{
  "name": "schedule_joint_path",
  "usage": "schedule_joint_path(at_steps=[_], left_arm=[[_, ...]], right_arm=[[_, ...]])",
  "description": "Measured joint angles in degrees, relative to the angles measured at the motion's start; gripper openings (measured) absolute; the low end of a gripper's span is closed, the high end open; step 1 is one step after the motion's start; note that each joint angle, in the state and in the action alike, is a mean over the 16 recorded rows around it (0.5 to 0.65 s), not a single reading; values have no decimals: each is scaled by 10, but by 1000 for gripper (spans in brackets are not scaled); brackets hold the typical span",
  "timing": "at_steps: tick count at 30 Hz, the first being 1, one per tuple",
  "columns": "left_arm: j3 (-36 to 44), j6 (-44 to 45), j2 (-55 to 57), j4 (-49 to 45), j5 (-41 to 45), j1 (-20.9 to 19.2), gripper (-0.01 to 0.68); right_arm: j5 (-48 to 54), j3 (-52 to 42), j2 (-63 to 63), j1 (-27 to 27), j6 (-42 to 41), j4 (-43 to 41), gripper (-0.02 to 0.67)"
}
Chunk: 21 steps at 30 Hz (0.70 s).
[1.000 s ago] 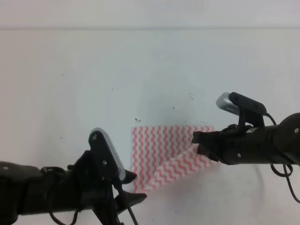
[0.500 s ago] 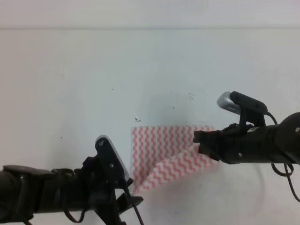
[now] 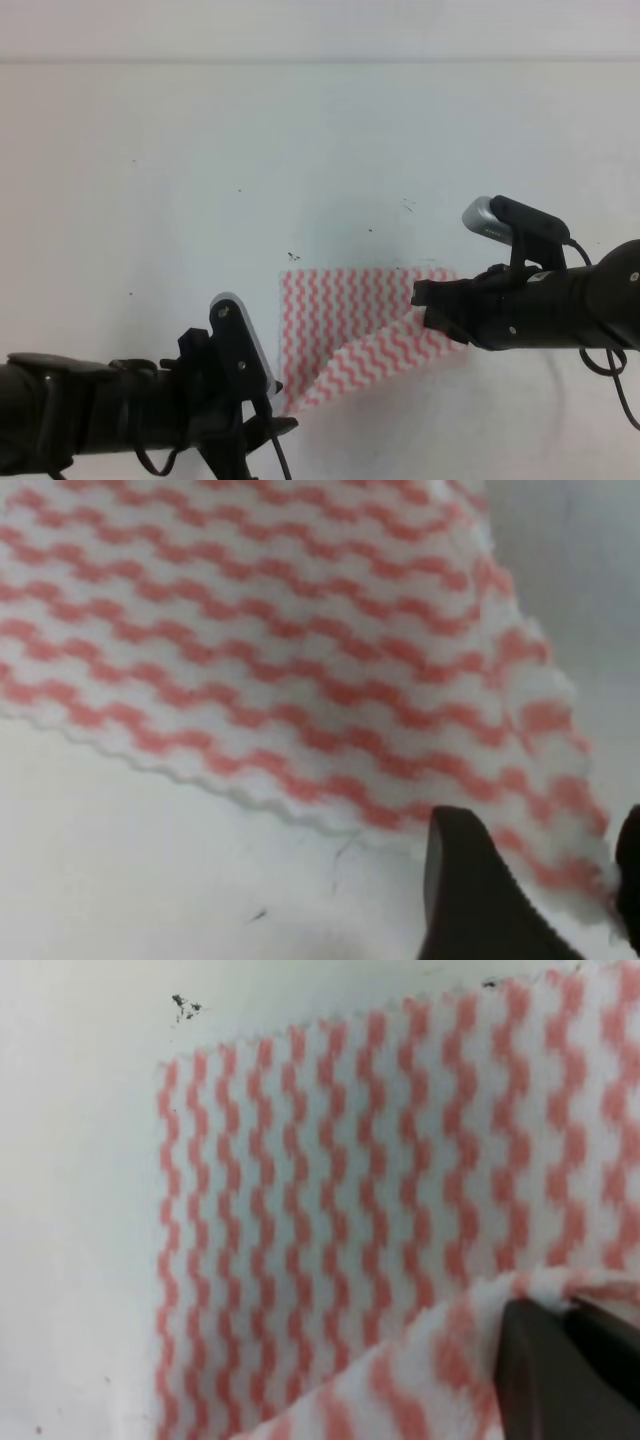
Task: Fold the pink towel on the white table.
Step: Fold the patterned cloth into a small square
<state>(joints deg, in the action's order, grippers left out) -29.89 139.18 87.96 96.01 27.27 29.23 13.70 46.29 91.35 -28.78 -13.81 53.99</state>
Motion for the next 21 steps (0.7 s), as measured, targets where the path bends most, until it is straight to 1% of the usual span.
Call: schedule_joint_path(at_steps=[6,21], left_arm=[[0,4,2,2,-5,0,283],[-15,3,48,18,0,0,272]], right_arm=[[0,0,1,0,0,-1,-17],[3,0,-1,0,0,-11,-17]])
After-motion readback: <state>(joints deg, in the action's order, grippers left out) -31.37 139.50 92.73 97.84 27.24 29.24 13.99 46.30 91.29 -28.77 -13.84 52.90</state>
